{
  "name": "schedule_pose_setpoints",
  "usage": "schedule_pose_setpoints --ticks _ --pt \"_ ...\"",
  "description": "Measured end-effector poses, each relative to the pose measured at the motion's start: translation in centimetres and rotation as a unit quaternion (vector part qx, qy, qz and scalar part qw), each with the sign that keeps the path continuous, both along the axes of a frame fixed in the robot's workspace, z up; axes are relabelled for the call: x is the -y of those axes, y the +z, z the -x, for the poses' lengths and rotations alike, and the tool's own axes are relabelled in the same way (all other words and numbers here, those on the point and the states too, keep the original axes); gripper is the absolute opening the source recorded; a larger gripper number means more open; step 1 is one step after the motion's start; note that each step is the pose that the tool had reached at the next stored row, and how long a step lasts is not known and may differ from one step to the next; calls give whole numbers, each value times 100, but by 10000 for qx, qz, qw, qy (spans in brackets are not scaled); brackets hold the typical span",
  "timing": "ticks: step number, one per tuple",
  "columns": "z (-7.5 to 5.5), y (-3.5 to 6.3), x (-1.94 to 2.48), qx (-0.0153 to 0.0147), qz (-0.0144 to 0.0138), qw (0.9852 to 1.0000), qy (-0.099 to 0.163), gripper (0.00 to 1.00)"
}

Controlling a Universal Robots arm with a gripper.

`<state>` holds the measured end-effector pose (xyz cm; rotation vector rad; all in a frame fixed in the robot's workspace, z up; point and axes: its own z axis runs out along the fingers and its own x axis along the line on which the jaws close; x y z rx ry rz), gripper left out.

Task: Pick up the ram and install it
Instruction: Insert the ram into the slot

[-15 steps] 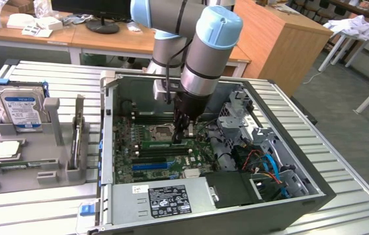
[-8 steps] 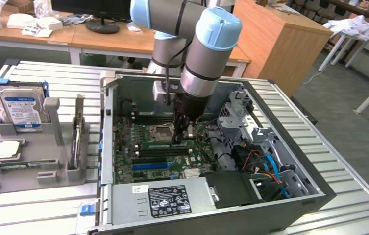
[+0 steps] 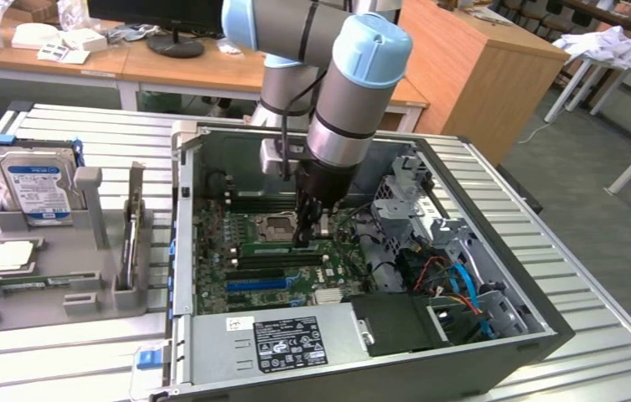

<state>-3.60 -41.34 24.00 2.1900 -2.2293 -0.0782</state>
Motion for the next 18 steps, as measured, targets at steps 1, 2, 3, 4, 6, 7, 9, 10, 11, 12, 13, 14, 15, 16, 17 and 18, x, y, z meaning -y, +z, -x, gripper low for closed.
schedule_pose_setpoints --ticks 1,2,3,4,6,7,9,10,11,12,13,14,15,16,17,18 --pt "0 -2 1 0 0 10000 0 11" --pt "0 -3 1 0 1 10000 -1 11" --pt "1 -6 2 0 0 10000 -1 11" --pt "1 -8 2 0 0 10000 -1 11" --pt "1 -12 4 0 0 10000 -1 11" --pt "0 -14 4 0 0 10000 0 11" --pt "0 -17 4 0 0 10000 0 11" --pt "0 -18 4 0 0 10000 0 11" --pt "0 -17 4 0 1 10000 0 11" --pt "1 -18 4 0 1 10000 0 11" --pt "0 -20 4 0 0 10000 0 11" --pt "0 -23 4 1 -1 10000 0 11" --pt "0 -26 4 0 0 10000 0 11" --pt "0 -27 4 0 0 10000 0 11" --pt "0 -28 5 0 1 10000 0 11" --pt "1 -28 5 0 1 10000 0 11"
